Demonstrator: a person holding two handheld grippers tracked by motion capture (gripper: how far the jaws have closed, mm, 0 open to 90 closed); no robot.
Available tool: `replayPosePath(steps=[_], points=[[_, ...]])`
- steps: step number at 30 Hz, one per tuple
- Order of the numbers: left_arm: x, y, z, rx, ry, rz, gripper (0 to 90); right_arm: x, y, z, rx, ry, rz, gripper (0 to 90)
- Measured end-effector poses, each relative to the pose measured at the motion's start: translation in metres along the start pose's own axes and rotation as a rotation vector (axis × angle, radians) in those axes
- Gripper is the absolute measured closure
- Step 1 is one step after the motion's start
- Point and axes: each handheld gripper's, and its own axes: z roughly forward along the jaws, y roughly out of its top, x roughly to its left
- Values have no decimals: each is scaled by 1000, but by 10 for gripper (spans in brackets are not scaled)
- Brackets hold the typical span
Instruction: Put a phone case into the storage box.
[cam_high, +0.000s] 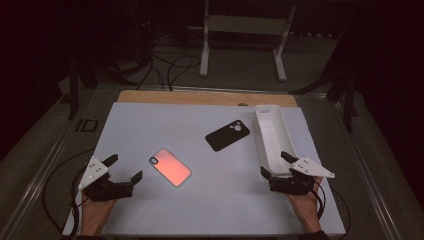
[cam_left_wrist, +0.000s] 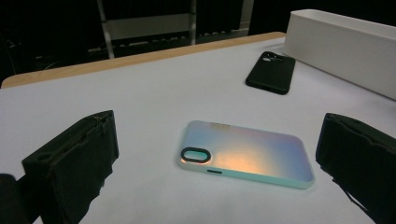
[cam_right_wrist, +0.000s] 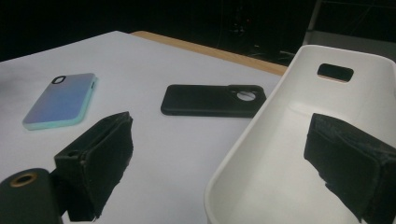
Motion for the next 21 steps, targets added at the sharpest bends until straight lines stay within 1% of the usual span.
replayPosePath(steps=[4,9,13,16,21], points=[[-1,2,2,-2,-4,3,0,-1,0,-1,-2,-5,3,78],[-2,6,5,-3,-12,-6,0,-2,0,-1,-4,-10,5,78],[-5,12,9,10,-22,5,0,-2,1,-1,-6,-12,7,78],[-9,18,15,15,-38,6,0,-2,1,0,-4,-11,6,78],[-12,22,23,31,-56,9,0,-3,1,0,-8,-12,6,78]])
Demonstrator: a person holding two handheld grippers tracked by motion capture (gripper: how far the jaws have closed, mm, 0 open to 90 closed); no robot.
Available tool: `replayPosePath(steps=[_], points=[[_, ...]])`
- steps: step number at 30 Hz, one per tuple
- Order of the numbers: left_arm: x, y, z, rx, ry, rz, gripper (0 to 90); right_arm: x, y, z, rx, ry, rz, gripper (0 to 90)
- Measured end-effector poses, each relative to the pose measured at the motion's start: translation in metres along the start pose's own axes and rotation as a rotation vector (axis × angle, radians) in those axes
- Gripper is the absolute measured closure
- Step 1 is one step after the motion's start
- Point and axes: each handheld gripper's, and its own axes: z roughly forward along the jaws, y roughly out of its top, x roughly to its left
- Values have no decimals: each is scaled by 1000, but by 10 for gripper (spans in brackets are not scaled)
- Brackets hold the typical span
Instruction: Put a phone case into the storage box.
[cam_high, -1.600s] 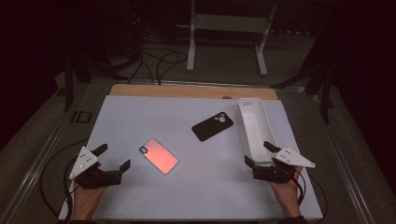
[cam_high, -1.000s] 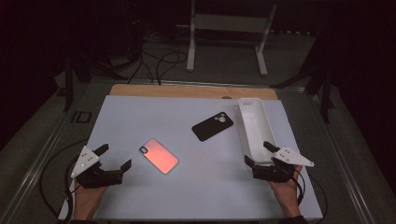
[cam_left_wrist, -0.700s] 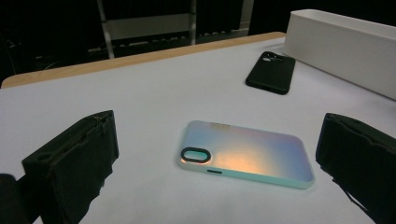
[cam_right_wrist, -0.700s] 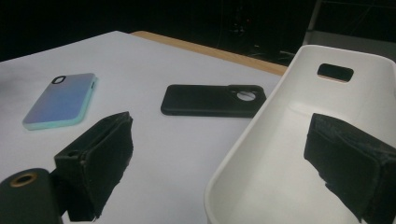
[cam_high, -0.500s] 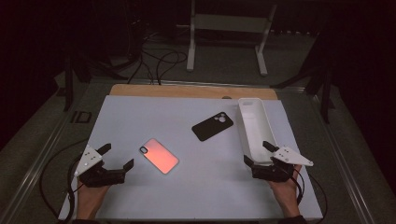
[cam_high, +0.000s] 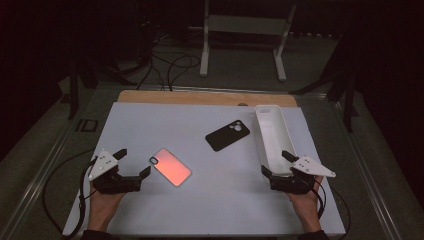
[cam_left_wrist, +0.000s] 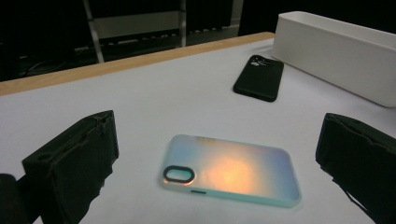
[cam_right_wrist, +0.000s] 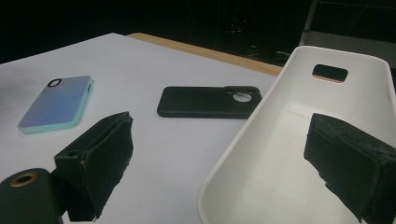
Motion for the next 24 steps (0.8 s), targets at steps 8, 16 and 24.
replayPosePath(steps=[8,16,24], points=[[-5,6,27,43,-40,-3,3,-1,1,2,4,1,6,78],[-9,13,44,59,-60,-4,15,-1,2,4,7,7,6,78],[-14,22,56,71,-54,2,148,-2,3,7,7,10,-1,78]])
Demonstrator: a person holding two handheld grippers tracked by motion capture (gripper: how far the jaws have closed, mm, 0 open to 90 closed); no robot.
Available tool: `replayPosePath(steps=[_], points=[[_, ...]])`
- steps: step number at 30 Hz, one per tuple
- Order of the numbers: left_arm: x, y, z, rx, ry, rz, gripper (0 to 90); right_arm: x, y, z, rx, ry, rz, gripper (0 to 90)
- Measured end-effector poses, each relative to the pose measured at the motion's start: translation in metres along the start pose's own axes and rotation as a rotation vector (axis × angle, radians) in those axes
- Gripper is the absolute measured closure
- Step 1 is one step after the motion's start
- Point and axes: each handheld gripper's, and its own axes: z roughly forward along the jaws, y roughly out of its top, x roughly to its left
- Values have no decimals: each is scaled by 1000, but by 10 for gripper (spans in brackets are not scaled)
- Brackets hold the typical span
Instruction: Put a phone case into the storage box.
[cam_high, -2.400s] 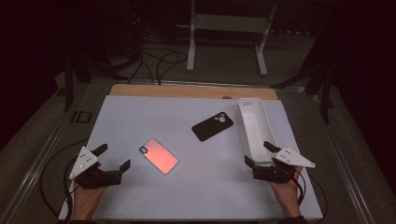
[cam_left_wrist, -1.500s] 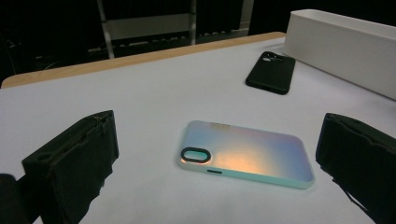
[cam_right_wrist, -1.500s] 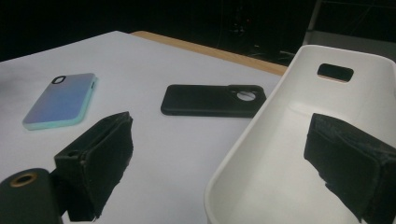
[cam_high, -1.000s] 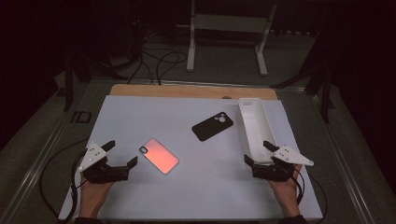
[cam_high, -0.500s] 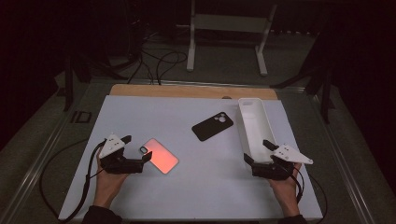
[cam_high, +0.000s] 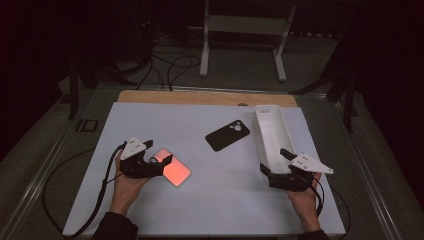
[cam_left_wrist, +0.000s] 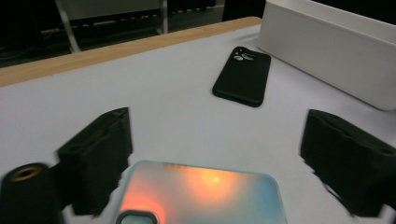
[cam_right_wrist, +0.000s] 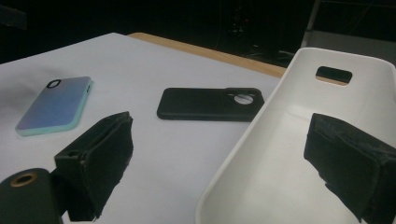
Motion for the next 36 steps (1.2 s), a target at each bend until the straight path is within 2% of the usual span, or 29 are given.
replayPosePath(steps=[3,4,8,12,18,22,29,36], points=[[-3,5,6,13,-13,2,213,0,0,1,2,0,-2,78],[-3,5,7,14,-17,2,279,0,0,1,2,0,-2,78],[-6,8,17,19,-40,6,408,0,0,1,3,-1,-2,78],[-7,8,29,36,-85,2,565,0,0,1,3,-1,-4,78],[-13,6,51,108,-122,3,762,0,0,1,3,-1,-4,78],[-19,4,65,139,-147,6,890,0,0,1,4,-3,-5,78],[-26,-1,82,196,-150,18,900,0,0,1,3,-3,-5,78],[-26,-11,100,282,-125,-5,900,0,0,1,4,-3,-5,78]])
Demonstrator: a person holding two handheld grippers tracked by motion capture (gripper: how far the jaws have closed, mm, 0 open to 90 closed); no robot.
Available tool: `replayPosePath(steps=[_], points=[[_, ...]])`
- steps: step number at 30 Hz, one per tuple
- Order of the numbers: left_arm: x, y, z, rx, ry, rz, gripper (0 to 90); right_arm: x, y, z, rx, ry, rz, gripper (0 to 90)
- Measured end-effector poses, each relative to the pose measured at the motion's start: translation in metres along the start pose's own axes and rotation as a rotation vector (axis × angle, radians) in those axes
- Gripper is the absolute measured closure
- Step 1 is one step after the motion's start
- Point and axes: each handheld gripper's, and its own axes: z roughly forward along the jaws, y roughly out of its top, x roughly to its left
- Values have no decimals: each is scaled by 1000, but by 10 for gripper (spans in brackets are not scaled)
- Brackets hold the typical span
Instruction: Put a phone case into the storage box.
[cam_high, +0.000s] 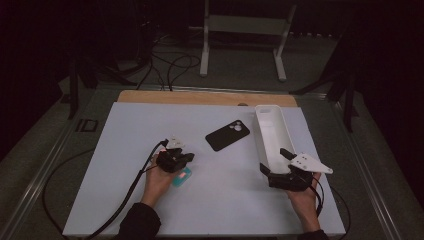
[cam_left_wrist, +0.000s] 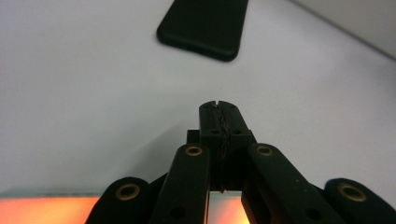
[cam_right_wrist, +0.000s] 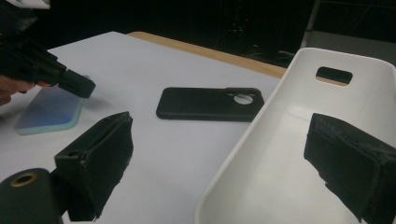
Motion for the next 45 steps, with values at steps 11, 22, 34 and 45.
replayPosePath(steps=[11,22,34,45], points=[[-9,-8,14,77,-9,28,900,0,0,0,1,0,0,78],[-19,-17,8,115,-9,17,900,0,-1,0,1,1,-2,78],[-22,-49,-32,133,0,-1,900,0,-1,0,2,2,-2,79],[10,-95,-93,120,153,-136,897,1,2,4,3,4,-11,78]])
